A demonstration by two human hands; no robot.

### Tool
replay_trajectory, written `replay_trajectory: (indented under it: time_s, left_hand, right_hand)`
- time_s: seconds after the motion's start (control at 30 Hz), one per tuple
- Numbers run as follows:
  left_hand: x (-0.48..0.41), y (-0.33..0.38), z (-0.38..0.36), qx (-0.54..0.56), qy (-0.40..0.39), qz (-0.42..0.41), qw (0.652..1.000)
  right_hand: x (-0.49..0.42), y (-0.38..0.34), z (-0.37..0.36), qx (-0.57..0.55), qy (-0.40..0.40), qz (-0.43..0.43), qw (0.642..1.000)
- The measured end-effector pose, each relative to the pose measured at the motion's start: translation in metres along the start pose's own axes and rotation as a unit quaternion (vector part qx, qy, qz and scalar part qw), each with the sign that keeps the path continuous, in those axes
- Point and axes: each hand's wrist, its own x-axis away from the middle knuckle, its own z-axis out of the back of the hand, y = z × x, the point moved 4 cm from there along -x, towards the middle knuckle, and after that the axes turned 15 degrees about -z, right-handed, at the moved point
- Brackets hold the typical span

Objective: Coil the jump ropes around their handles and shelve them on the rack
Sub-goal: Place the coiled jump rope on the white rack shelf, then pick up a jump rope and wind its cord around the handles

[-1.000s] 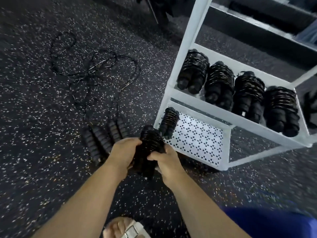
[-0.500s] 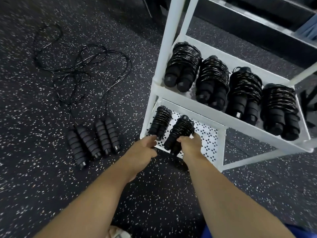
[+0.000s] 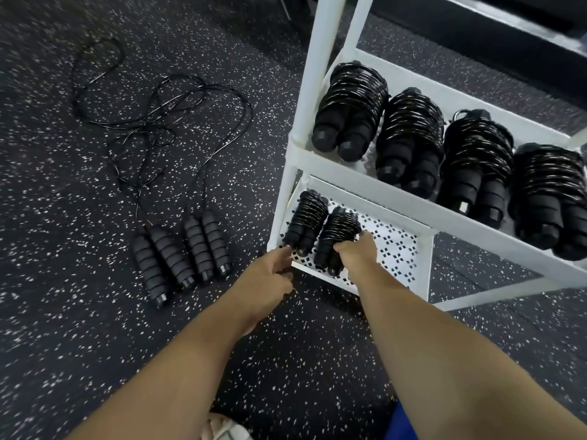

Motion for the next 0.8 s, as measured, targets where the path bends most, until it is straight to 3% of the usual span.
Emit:
replay_trajectory:
  time_s: [0.17,0.37,0.8]
  left_hand:
    - [0.002,0.001,0.006,0.005,0.006,0.003,1.000]
    - [0.008,-0.004,0.012,0.009,0.011,0.014,1.000]
    - [0.009,-0.011,0.032,0.016,0.044,0.017,0.999]
  right_hand:
    - [0.000,-0.001,0.000,0.026,0.005,-0.011,1.000]
    - [0.001,0.005,0.007,0.085,0.068,-0.046,0.993]
    - [0.017,0.000,-0.001,0.116,0.072,-0.011,0.991]
